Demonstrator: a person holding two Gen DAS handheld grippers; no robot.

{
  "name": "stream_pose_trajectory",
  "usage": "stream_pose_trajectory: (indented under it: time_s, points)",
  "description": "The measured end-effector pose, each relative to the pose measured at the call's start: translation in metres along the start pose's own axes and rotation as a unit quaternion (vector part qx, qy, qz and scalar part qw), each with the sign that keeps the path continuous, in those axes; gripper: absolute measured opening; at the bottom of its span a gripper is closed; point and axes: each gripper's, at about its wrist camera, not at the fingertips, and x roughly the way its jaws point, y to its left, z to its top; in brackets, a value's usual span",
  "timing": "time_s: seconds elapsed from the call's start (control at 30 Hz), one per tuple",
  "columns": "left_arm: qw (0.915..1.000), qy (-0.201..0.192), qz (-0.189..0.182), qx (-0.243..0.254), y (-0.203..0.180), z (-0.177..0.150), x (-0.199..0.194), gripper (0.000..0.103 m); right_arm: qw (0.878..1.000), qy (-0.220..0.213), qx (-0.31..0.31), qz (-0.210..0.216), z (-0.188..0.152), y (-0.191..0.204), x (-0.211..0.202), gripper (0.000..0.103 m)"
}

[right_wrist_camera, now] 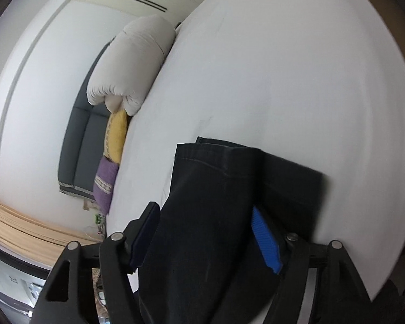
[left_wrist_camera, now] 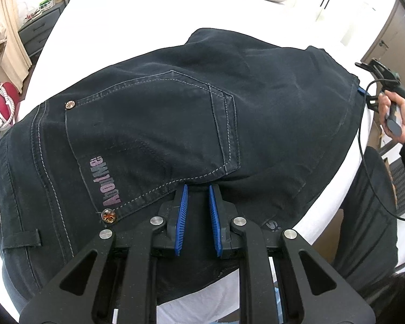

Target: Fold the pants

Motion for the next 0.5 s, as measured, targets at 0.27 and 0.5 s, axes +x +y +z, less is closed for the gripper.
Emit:
stream_pose_trajectory:
  time_s: [0.27, 0.5]
  points:
    - [1.0, 0.001, 0.0, -0.004, 0.0, 0.0, 0.0, 0.016, 0.999, -0.005, 0.027, -0.024, 0.006, -0.02, -0.01, 0.005]
    - [1.0, 0.001, -0.005, -0.001, 0.003, 0.0, -0.001, 0.016, 0.998, -0.027, 0.057, -0.012, 0.003, -0.046, -0.04, 0.003]
